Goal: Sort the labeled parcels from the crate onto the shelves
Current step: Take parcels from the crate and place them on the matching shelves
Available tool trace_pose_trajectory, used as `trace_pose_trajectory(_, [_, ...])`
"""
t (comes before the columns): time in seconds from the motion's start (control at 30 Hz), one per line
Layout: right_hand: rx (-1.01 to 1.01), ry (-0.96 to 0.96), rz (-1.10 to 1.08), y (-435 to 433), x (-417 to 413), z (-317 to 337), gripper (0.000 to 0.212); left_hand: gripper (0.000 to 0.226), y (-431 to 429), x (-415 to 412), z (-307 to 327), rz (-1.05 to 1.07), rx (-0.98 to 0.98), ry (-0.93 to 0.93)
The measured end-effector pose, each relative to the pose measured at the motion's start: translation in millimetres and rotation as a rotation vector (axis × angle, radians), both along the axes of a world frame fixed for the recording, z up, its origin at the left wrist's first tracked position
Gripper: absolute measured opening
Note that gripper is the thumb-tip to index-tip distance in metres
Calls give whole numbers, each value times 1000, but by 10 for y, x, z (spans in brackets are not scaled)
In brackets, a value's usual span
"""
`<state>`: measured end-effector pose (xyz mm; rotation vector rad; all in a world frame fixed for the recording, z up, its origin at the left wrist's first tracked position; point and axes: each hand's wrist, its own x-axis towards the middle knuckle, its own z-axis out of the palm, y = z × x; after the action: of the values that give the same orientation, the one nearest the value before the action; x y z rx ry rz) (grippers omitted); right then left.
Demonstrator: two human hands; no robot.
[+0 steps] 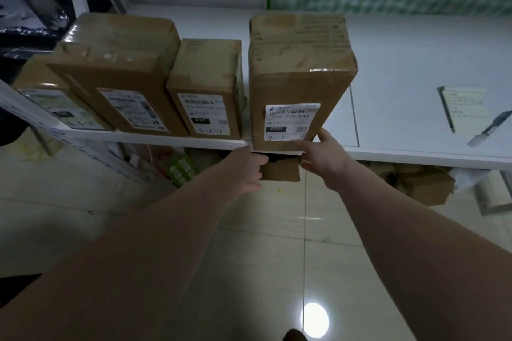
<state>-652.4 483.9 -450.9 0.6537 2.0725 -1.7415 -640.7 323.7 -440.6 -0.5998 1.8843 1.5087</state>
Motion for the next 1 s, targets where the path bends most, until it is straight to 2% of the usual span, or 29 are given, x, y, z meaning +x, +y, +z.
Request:
trace_pose_trajectory(0.17, [3,42,-34,-103,-47,-227,25,52,17,16,-244,91,165,3])
trace_pose_trajectory(0.27, [34,79,-40,-153,-101,-280,17,46,-8,-41,-295,95,200,-4])
trace_pose_trajectory(0.33, [47,88,-38,-184,-124,-289,17,39,-32,-86,-286,93,218,-32])
trace_pose_trajectory(0.57, [55,88,-35,-241,-172,-305,12,54,-65,-86,-346,96,169,53])
trace_pose_trajectory(0.7, [47,88,-31,-254,-203,-296,12,47,-85,-142,-306,-1,187,13])
trace_pose_trajectory(0.83, [36,86,-36,-265,-218,-303,12,48,-79,-150,-307,47,149,37])
trace_pose_trajectory(0.93, [40,84,-32,-268,-213,-292,11,39,-75,-156,-273,81,164,8])
trace_pose_trajectory(0.97, [46,73,-30,-260,-208,-301,13,39,-75,-158,-269,100,159,3])
trace_pose_trajectory(1.0, [54,58,-24,-260,-193,-285,26,39,-75,-150,-267,91,145,5])
